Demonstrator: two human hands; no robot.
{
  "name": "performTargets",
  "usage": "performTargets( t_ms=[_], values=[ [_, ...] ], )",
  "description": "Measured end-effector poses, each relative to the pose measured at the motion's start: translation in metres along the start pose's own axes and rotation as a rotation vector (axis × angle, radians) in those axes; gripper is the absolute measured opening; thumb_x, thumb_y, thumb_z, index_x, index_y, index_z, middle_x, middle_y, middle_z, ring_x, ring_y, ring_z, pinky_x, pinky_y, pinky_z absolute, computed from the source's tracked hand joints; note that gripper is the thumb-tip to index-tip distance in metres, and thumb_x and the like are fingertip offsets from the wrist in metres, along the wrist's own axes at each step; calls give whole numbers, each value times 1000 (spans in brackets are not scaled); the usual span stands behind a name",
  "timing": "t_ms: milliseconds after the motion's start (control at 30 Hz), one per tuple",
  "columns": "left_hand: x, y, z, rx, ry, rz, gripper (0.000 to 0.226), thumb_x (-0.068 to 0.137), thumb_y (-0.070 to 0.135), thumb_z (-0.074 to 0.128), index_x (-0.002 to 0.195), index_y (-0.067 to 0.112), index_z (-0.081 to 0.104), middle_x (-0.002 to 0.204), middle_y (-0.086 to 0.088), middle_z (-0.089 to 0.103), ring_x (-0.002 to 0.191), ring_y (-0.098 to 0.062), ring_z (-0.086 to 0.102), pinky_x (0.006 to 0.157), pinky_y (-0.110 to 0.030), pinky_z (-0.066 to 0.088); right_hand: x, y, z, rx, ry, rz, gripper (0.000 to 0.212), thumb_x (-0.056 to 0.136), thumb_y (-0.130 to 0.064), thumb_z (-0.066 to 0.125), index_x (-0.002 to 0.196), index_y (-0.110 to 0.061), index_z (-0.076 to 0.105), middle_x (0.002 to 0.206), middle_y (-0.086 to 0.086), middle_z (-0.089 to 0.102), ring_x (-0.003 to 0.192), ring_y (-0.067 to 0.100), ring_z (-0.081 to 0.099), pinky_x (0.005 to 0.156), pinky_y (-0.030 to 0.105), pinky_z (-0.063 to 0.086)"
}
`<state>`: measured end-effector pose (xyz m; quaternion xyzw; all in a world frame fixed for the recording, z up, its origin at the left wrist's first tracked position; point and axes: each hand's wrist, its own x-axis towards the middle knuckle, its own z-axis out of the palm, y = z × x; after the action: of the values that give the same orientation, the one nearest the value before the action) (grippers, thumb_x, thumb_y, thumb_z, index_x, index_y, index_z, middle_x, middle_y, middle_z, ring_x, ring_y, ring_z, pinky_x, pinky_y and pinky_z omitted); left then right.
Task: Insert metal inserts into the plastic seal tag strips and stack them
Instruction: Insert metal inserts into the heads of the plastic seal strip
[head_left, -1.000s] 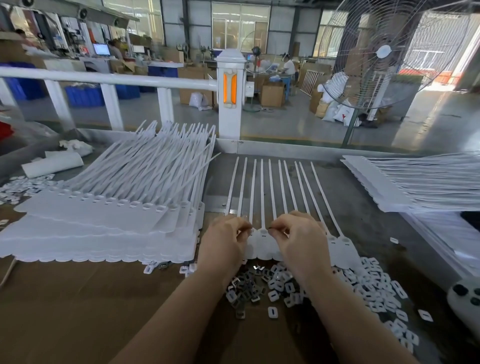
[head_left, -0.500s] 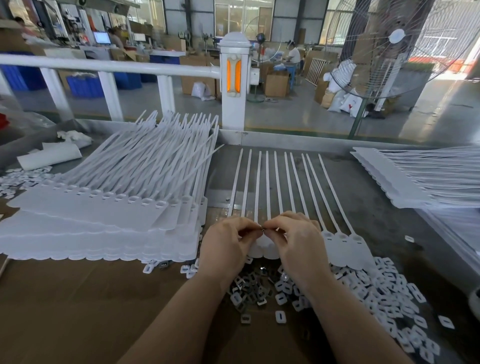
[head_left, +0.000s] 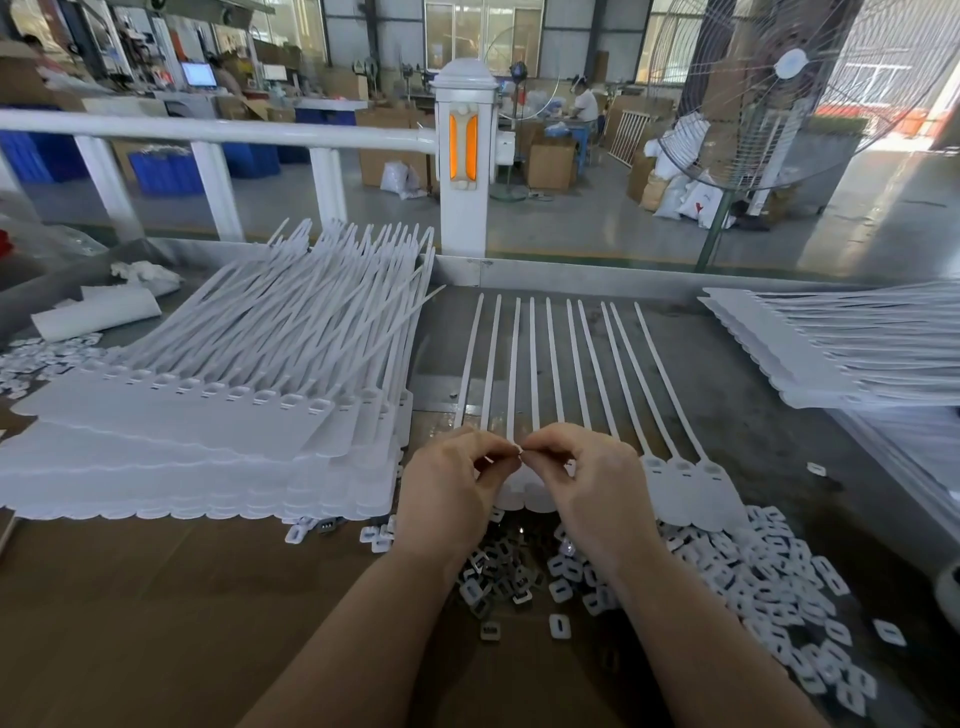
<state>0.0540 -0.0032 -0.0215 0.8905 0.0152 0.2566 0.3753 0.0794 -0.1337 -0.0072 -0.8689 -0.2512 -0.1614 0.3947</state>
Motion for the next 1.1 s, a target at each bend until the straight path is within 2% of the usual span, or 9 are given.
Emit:
performTargets(
  t_ms=[133, 233, 333, 467, 533, 700, 800, 900, 1100],
  values=[
    [1, -2, -1, -125, -11, -63, 15, 83, 25, 68, 96, 27, 73, 84, 20, 64, 81, 12, 57, 71, 0, 41, 0, -1, -1, 0, 25, -9, 7, 83, -11, 67, 88, -13, 72, 82, -4, 70, 78, 11, 62, 81, 38, 51],
    [2, -2, -4, -254, -43, -133, 18, 83, 25, 67, 101, 28, 70, 85, 26, 62, 87, 18, 55, 75, 0, 41, 0, -1, -1, 44, 10, -4, 8, 82, -10, 68, 87, -14, 73, 82, -6, 70, 77, 5, 62, 79, 22, 50],
    [3, -1, -6, -336, -75, -166, 18, 81, 18, 69, 97, 27, 70, 84, 25, 64, 83, 14, 58, 74, -2, 44, 0, -1, -1, 80, 0, 2, 9, 82, -9, 68, 87, -15, 73, 81, -6, 70, 77, 2, 61, 74, 9, 46],
    [4, 0, -7, -376, -85, -174, 22, 79, 13, 71, 83, 34, 65, 82, 16, 68, 79, 7, 62, 74, -9, 48, 1, -1, -1, 106, 3, 8, 10, 81, -8, 69, 85, -16, 73, 79, -8, 69, 76, 0, 61, 73, 5, 44],
    [6, 0, -6, -372, -79, -182, 21, 80, 14, 70, 82, 34, 65, 81, 15, 68, 79, 6, 62, 74, -10, 49, 0, -1, 0, 88, 5, 9, 10, 82, -7, 68, 85, -15, 73, 80, -6, 70, 76, 2, 62, 74, 7, 46],
    [8, 1, -8, -455, 19, -251, 24, 83, 8, 66, 79, 31, 65, 77, 18, 67, 76, 9, 61, 69, -3, 45, -2, 3, -1, -99, 22, 7, 13, 85, -8, 65, 92, -16, 72, 88, -5, 70, 84, 10, 60, 85, 31, 48],
    [8, 0, -11, -352, -9, -246, 19, 85, 10, 64, 85, 29, 68, 81, 19, 66, 79, 8, 61, 73, -2, 44, -2, 3, -1, -179, 4, -14, 15, 85, -8, 63, 95, -17, 72, 93, -4, 71, 89, 12, 60, 88, 30, 43],
    [9, 0, -15, -145, -144, -182, 14, 84, 14, 66, 94, 22, 72, 83, 18, 61, 80, 7, 56, 73, -1, 43, -4, 4, -1, -205, -7, -20, 15, 85, -8, 63, 94, -17, 72, 95, -4, 71, 91, 13, 60, 87, 28, 39],
    [13, -2, -25, 64, -330, -102, 17, 76, 29, 74, 93, 23, 74, 99, 12, 57, 93, -1, 51, 78, -7, 34, -6, 8, -2, -240, -62, -14, 15, 86, -11, 62, 95, -18, 72, 97, -5, 70, 96, 14, 60, 88, 27, 35]
  ],
)
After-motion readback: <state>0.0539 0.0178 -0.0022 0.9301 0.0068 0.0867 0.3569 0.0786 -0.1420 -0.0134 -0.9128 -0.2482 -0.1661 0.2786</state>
